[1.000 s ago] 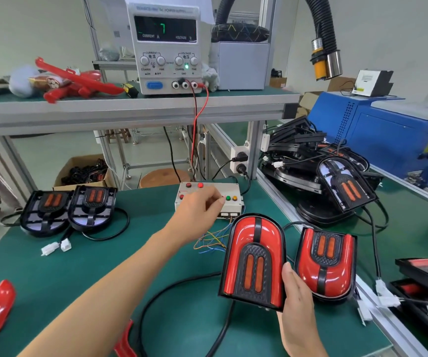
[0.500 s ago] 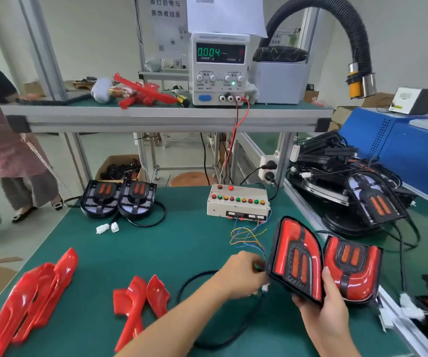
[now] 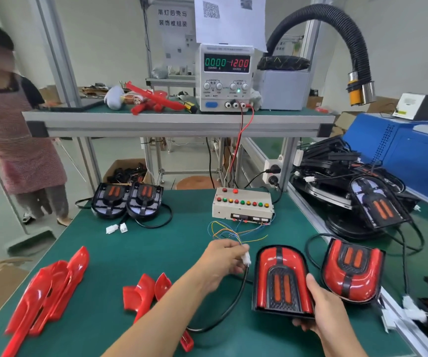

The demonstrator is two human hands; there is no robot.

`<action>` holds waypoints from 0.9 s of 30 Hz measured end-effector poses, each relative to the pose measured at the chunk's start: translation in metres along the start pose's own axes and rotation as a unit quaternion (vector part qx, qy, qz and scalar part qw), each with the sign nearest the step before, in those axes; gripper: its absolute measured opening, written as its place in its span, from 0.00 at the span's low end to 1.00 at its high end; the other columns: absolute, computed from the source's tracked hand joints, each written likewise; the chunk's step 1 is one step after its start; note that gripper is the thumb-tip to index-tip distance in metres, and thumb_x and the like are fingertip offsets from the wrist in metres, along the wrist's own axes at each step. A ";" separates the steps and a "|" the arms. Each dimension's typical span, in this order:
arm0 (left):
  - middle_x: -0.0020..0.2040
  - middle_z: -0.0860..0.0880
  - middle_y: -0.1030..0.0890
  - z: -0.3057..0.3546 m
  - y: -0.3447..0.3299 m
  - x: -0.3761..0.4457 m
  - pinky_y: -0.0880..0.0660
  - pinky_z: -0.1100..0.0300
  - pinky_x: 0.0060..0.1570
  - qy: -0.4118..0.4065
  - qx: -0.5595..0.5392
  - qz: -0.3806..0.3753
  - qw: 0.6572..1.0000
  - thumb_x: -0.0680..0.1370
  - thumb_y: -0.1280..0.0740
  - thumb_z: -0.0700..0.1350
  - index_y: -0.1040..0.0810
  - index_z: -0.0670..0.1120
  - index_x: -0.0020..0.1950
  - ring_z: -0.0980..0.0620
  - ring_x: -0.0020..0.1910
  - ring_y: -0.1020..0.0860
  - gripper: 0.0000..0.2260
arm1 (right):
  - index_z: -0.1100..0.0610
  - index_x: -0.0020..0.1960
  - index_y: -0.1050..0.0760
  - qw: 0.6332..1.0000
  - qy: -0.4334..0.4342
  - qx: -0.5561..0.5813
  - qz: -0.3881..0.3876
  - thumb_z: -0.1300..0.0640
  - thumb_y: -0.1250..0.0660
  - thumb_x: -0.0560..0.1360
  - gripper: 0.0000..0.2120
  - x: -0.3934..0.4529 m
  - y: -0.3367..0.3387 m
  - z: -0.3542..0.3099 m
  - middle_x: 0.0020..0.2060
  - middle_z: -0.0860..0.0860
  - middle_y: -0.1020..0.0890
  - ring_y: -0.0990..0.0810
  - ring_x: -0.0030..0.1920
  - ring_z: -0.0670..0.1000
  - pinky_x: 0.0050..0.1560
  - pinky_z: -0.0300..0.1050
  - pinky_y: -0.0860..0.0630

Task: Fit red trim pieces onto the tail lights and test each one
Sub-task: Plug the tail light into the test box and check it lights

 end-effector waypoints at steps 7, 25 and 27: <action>0.33 0.45 0.19 -0.002 -0.011 0.000 0.24 0.63 0.32 0.021 -0.049 -0.057 0.997 0.79 0.28 0.40 0.25 0.42 0.41 0.52 0.29 0.24 0.09 | 0.58 0.42 0.16 0.972 -0.021 -0.232 -0.020 0.35 0.47 0.82 0.32 -0.008 0.000 -0.014 0.30 0.56 0.14 0.15 0.29 0.58 0.28 0.44 0.23; 0.48 0.40 0.16 0.010 -0.006 -0.006 0.20 0.60 0.43 -0.039 -0.095 -0.098 0.990 0.79 0.31 0.50 0.19 0.41 0.49 0.50 0.40 0.17 0.12 | 0.48 0.45 0.28 0.826 0.281 -0.487 0.038 0.42 0.37 0.79 0.11 -0.019 -0.094 -0.094 0.42 0.44 0.20 0.21 0.48 0.51 0.41 0.47 0.34; 0.50 0.40 0.16 0.010 -0.008 -0.008 0.20 0.59 0.46 -0.039 -0.106 -0.117 0.987 0.80 0.32 0.51 0.17 0.42 0.51 0.49 0.43 0.17 0.13 | 0.48 0.45 0.26 0.844 0.282 -0.454 0.048 0.41 0.36 0.78 0.11 -0.018 -0.093 -0.094 0.40 0.43 0.20 0.21 0.45 0.50 0.40 0.47 0.33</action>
Point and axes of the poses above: each hand's wrist, its own x-axis towards the middle knuckle, its own y-axis out of the back of the hand, z = x × y, the point moved 6 cm from there along x, towards the middle knuckle
